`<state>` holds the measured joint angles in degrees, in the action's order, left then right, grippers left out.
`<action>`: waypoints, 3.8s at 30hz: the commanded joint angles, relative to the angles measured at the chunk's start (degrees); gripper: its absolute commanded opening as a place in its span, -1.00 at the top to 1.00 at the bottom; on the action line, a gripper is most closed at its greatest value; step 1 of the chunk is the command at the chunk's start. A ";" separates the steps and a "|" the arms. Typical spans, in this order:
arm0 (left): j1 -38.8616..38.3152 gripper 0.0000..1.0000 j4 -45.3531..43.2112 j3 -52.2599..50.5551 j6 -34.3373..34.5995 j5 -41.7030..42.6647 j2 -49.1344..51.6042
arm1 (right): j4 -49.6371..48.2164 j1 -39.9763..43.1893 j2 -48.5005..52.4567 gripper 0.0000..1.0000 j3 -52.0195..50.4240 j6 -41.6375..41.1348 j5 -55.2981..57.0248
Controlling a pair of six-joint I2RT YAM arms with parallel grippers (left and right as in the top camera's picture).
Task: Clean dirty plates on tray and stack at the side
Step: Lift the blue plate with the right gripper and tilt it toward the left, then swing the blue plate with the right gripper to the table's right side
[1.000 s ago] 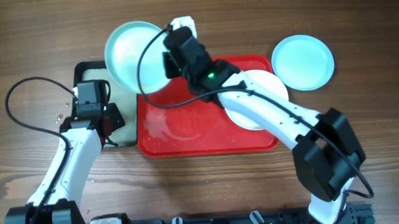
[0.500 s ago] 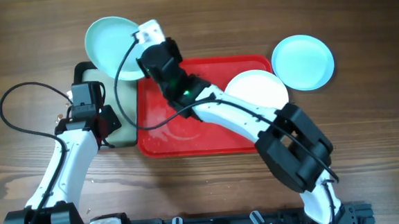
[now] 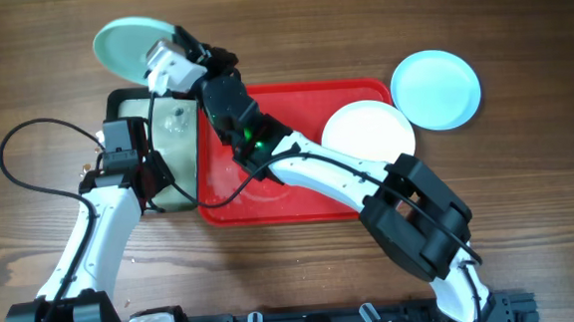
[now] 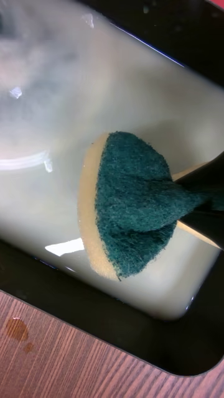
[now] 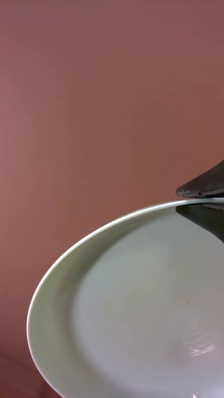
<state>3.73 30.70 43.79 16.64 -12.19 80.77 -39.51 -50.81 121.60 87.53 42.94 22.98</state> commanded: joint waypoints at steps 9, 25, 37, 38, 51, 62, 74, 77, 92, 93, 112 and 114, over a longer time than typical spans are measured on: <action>0.31 0.91 -0.09 -0.28 0.72 -0.70 -1.18 | -2.86 -1.42 0.00 0.92 0.98 15.47 -5.55; 0.31 0.91 -0.09 -0.28 0.72 -0.70 -1.18 | -3.13 -1.42 0.00 0.91 0.98 18.58 -5.99; 0.31 0.91 -0.11 -0.28 0.72 -0.70 -1.18 | -3.13 -1.42 0.00 0.91 0.98 18.56 -5.99; 0.31 0.90 -0.11 -0.28 0.72 -0.70 -1.18 | -3.10 -1.42 0.00 0.91 0.98 18.56 -5.99; 0.31 0.91 -0.26 -0.28 0.72 -0.70 -1.18 | -3.08 -1.42 0.00 0.91 0.98 18.49 -5.99; 0.31 0.91 -0.26 -0.28 0.72 -0.70 -1.18 | -3.06 -1.42 0.00 0.91 0.98 18.36 -5.97; 0.31 0.91 -0.26 -0.28 0.72 -0.70 -1.18 | -2.60 -1.36 0.00 0.92 0.98 9.64 -5.86; 0.31 0.91 -0.26 -0.28 0.72 -0.70 -1.18 | -0.31 -1.36 0.00 0.91 0.98 0.31 -4.70; 0.31 0.91 -0.28 -0.28 0.72 -0.70 -1.18 | 25.66 2.14 -3.72 0.91 0.98 -46.18 -26.14; 0.31 0.91 -0.28 -0.28 0.72 -0.70 -1.18 | 26.82 2.99 -4.81 0.91 0.98 -48.46 -27.98; 0.28 0.91 -0.28 -0.28 0.72 -0.68 -1.18 | 70.53 38.80 -28.11 0.91 0.98 -59.67 -43.71; 0.28 0.91 -0.28 -0.28 0.72 -0.68 -1.18 | 74.20 43.45 -28.06 0.91 0.98 -59.63 -46.29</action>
<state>3.73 30.59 43.68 16.69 -12.19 80.66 31.62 -12.38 94.70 87.81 -15.81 -17.21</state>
